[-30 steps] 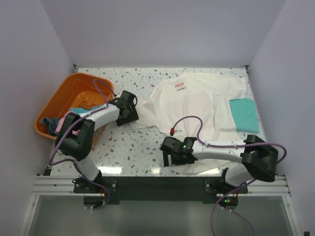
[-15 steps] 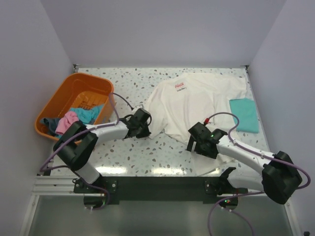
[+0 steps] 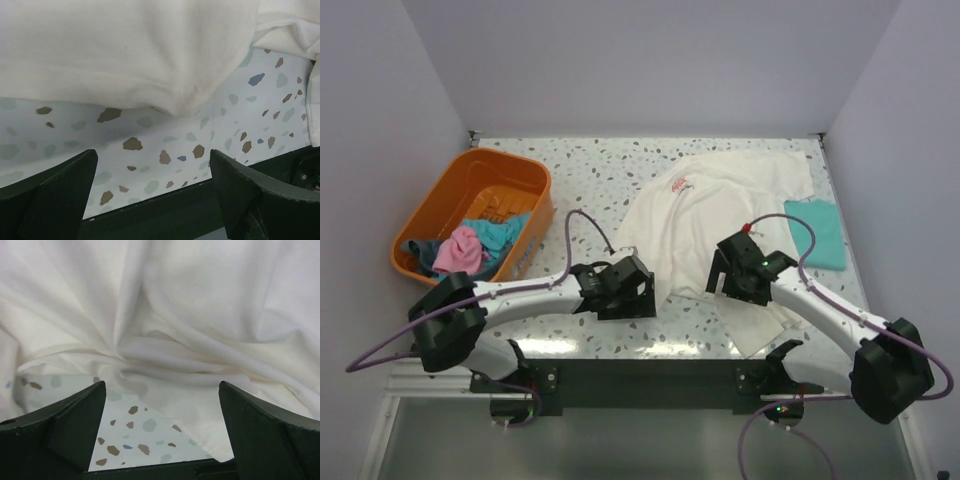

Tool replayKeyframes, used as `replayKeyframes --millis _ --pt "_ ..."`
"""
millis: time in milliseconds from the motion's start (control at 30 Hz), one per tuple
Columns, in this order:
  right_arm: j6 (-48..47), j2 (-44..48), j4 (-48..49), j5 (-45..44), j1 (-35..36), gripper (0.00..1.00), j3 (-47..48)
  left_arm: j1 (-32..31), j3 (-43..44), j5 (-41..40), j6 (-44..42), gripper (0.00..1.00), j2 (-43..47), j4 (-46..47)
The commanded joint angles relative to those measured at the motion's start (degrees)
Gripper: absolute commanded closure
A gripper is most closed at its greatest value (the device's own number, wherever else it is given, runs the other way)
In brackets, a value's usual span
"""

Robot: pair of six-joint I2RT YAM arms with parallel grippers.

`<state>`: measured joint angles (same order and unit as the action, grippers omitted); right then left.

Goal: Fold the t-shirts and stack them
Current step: Flatten the tshirt out

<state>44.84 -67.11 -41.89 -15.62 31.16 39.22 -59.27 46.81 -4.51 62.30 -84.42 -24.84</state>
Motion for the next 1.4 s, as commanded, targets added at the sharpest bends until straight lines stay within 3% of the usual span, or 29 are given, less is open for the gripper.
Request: replayKeyframes --millis 0,100,233,300,467,600,700,867,933,1033,1067,1233,1367 --pt "-2.0 7.0 -2.5 1.4 0.2 0.01 3.6 0.6 3.6 -9.3 -0.2 0.00 6.3 -12.2" --pt "0.4 10.8 -6.1 1.8 1.9 0.01 3.6 5.0 2.8 -12.6 -1.6 0.00 9.6 -16.1" --pt "8.4 11.9 -12.3 -1.0 8.0 0.01 3.1 16.8 -2.0 -9.7 -7.4 0.00 11.5 -13.1" --pt "13.7 11.6 -14.3 -2.0 12.0 0.01 1.8 18.5 -3.1 -8.7 -8.3 0.00 10.4 -10.4" --pt "24.0 14.1 -17.1 -0.7 12.5 0.01 -3.5 22.8 -3.7 -4.5 -12.4 0.02 6.4 -4.2" --pt "31.5 21.3 -19.6 -1.3 12.4 0.01 -7.6 23.2 -4.5 -0.2 -13.2 0.22 3.0 -0.2" --pt "34.0 24.3 -18.2 0.5 12.5 0.01 -10.7 23.2 -8.0 4.2 -14.1 0.29 1.6 5.3" --pt "33.2 21.2 -15.3 2.1 12.4 0.01 -12.8 23.1 -10.4 6.2 -14.0 0.44 -0.9 8.0" --pt "32.9 19.4 -15.5 1.9 12.5 0.01 -12.5 23.1 -11.0 6.8 -13.9 0.55 -1.6 9.2" --pt "33.6 19.2 -16.4 1.3 12.4 0.01 -12.4 23.1 -11.4 7.0 -13.9 0.82 -1.9 8.8" --pt "33.9 19.4 -16.7 1.6 12.5 0.01 -12.7 23.1 -11.4 6.9 -13.9 1.00 -1.3 8.7" --pt "34.1 19.5 -14.5 2.5 12.3 0.01 -14.6 23.1 -11.0 4.6 -14.1 1.00 2.3 6.0" --pt "32.3 16.3 -9.4 3.3 12.4 0.07 -15.7 23.2 -10.1 1.9 -14.6 1.00 6.1 4.5"
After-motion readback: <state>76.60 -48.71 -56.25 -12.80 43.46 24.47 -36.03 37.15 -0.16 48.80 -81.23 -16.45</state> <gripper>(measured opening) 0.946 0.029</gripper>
